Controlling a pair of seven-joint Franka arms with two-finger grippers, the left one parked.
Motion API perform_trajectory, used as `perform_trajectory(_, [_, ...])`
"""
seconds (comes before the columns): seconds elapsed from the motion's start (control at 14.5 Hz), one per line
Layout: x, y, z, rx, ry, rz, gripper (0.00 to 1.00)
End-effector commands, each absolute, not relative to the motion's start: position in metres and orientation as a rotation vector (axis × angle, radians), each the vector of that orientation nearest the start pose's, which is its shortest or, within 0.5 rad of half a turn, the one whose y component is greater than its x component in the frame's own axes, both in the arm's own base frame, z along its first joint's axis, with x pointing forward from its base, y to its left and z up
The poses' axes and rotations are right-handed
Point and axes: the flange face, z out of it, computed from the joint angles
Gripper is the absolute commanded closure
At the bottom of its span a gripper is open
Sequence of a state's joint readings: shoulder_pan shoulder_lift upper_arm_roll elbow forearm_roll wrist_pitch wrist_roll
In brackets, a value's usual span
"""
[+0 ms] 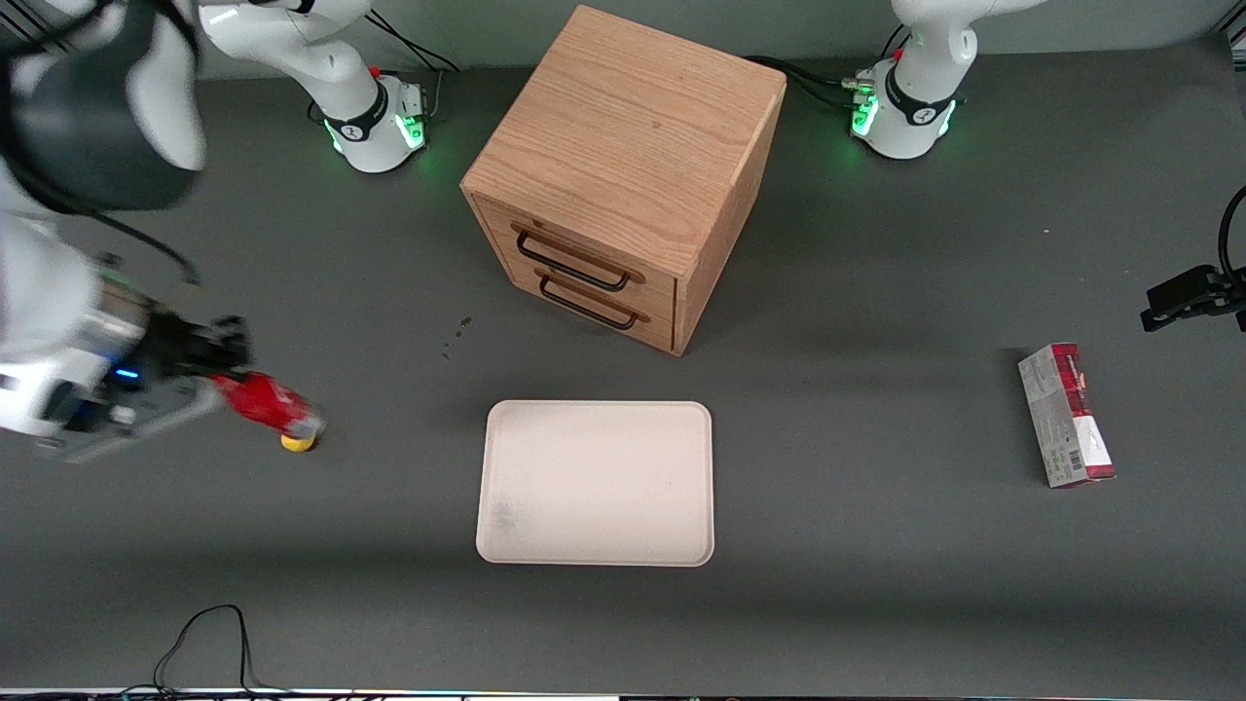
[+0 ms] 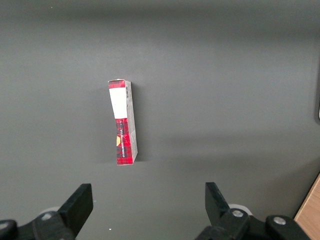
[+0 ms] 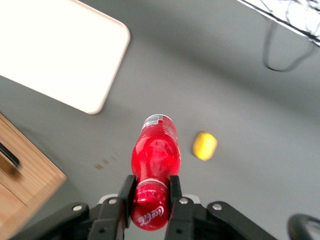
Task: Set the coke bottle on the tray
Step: 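Lift the bottle and carry it over the cream tray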
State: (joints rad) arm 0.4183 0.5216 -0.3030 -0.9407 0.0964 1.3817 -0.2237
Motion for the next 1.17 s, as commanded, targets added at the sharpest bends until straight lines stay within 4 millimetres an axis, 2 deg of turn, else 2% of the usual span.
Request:
perform_trajectory(0.0, [0.670, 0.198, 0.580, -3.109, -0.511, 0.020, 1.00])
perform_trajectory(0.28, [0.657, 0.272, 0.569, -3.107, -0.484, -0.008, 1.00])
perform_trajectory(0.41, [0.653, 0.287, 0.567, -3.099, -0.496, -0.012, 1.00])
perform_trajectory(0.55, [0.656, 0.296, 0.554, -3.090, -0.514, -0.003, 1.00])
perform_trajectory(0.69, [0.667, 0.303, 0.527, -3.092, -0.517, -0.002, 1.00])
perform_trajectory(1.1, [0.703, 0.319, 0.416, -3.111, -0.524, 0.005, 1.00])
